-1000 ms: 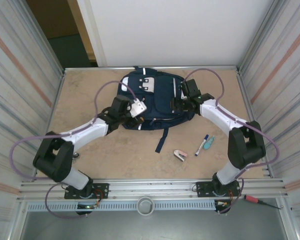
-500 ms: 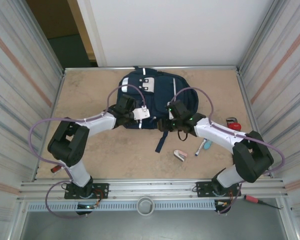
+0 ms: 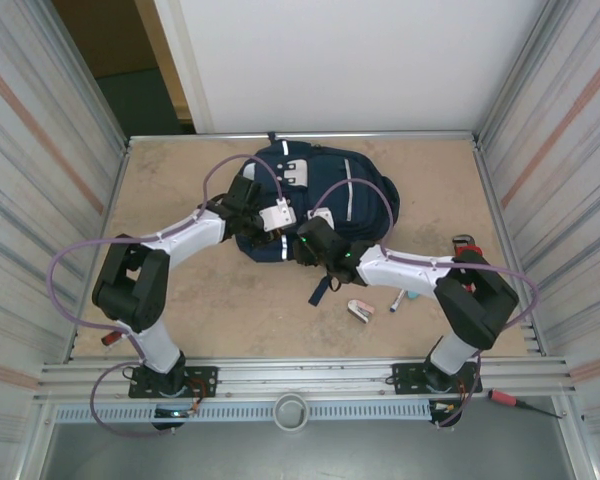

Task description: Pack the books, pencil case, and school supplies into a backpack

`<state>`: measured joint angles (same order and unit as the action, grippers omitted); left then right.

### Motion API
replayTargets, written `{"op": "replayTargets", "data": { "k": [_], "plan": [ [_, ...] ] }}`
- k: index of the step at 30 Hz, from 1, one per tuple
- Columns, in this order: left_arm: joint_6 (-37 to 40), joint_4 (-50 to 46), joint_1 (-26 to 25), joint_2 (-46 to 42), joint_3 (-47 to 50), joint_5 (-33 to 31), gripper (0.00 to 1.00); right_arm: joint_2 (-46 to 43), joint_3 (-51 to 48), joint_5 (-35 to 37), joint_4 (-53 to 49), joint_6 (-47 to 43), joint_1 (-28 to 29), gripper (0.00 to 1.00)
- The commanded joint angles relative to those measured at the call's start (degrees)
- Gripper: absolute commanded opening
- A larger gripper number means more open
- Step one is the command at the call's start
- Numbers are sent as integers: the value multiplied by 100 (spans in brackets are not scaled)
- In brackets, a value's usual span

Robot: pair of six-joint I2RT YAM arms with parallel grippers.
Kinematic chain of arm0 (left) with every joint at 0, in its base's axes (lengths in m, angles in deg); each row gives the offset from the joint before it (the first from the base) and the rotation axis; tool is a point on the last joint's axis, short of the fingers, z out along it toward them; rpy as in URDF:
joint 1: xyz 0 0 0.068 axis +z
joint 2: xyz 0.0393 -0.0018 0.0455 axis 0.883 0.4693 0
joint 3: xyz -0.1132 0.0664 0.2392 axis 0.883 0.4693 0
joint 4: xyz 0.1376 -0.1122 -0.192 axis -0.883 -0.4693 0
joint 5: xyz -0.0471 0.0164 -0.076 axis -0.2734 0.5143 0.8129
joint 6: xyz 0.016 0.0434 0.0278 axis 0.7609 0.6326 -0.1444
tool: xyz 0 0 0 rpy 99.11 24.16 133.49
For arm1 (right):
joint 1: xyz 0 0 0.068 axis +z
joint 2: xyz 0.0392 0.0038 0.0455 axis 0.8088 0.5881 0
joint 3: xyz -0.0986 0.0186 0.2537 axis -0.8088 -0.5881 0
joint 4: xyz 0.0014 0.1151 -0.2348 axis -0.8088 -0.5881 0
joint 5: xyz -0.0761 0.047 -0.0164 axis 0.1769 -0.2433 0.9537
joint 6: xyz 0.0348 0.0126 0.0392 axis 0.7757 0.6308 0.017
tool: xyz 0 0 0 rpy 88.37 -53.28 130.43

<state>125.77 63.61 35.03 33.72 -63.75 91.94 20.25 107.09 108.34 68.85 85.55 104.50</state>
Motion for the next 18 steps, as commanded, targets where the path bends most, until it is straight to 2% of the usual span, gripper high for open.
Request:
{"op": "replayTargets", "data": {
  "k": [1,7,13,18],
  "plan": [
    [-208,-298,0,-188,-214,820,0,277,327,841,-63,200,111,58],
    [-207,-311,26,-199,-218,915,0,670,710,1235,-360,213,116,50],
    [-188,-307,26,-234,-181,841,0,647,839,1348,-598,181,123,33],
    [-156,-250,42,-247,-133,698,0,492,844,1218,-885,117,19,15]
  ]
}}
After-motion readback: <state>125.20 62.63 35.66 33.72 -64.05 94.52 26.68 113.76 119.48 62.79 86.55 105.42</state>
